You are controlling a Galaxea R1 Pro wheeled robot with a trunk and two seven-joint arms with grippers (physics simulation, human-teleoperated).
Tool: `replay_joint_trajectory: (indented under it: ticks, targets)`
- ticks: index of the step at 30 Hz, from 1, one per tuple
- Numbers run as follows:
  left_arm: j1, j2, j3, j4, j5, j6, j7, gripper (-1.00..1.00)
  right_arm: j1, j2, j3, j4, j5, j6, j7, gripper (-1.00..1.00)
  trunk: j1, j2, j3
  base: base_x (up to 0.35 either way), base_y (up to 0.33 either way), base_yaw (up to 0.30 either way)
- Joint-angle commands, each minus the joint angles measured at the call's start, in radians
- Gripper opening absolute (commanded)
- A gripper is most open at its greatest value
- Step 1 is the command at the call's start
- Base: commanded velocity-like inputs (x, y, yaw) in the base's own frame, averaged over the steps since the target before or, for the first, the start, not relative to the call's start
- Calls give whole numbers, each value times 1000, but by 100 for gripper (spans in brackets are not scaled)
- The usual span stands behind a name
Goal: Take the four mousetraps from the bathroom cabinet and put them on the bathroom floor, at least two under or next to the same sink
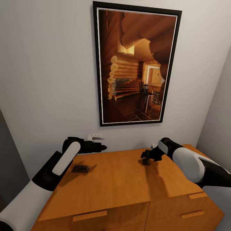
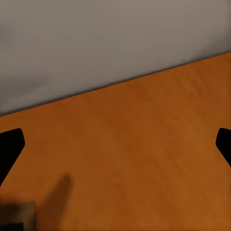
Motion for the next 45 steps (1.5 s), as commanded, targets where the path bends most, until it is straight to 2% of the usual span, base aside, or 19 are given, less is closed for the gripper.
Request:
replay_joint_trajectory:
  ticks: [1,13,27,45]
  targets:
    - [-1,1,-2,-1,10,1,11,100,0,1,-6,3,9,-1,6,100,0,0,-2,0,0,0]
    - [-1,0,-2,-1,10,1,10,100,1,4,-5,5,10,-19,-26,100,0,0,-2,0,0,0]
    - [-1,0,-1,-1,10,1,10,100,2,7,-5,5,8,-55,-99,100,0,0,-2,0,0,0]
    - [-1,0,0,-1,10,1,10,100,2,7,-5,6,8,-57,-112,100,0,0,-2,0,0,0]
